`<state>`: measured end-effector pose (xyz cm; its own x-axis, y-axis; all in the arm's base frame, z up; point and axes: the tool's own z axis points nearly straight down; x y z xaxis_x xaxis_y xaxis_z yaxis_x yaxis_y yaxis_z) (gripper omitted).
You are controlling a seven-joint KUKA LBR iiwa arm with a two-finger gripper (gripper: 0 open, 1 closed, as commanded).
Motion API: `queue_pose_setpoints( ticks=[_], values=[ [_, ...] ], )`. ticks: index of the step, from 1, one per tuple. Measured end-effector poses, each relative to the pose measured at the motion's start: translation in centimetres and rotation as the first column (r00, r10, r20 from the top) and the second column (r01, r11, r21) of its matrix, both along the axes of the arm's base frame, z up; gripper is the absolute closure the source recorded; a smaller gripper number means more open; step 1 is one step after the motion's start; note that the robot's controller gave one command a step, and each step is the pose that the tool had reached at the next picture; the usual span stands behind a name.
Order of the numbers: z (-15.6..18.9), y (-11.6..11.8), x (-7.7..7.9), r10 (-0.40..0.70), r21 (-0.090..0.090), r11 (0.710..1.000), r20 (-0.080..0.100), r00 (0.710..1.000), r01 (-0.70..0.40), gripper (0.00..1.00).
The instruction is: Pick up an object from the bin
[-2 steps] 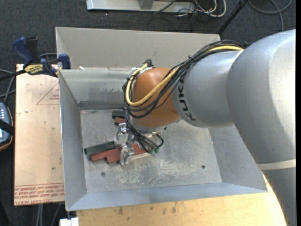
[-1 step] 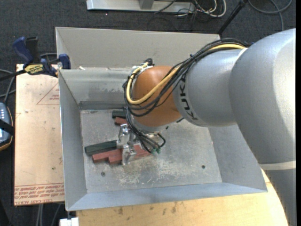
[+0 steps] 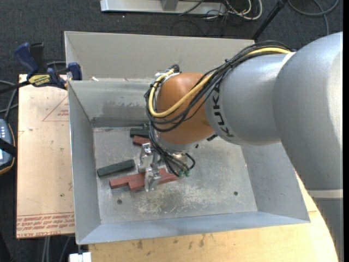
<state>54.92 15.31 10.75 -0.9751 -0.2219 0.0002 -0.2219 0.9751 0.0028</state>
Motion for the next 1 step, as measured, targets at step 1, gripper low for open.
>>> queue_pose_setpoints(
  ticks=[1],
  values=[
    [2.07, -0.01, 0.02, -0.001, -0.002, 1.0, -0.002, 1.0, 0.001, 1.0]
  ],
)
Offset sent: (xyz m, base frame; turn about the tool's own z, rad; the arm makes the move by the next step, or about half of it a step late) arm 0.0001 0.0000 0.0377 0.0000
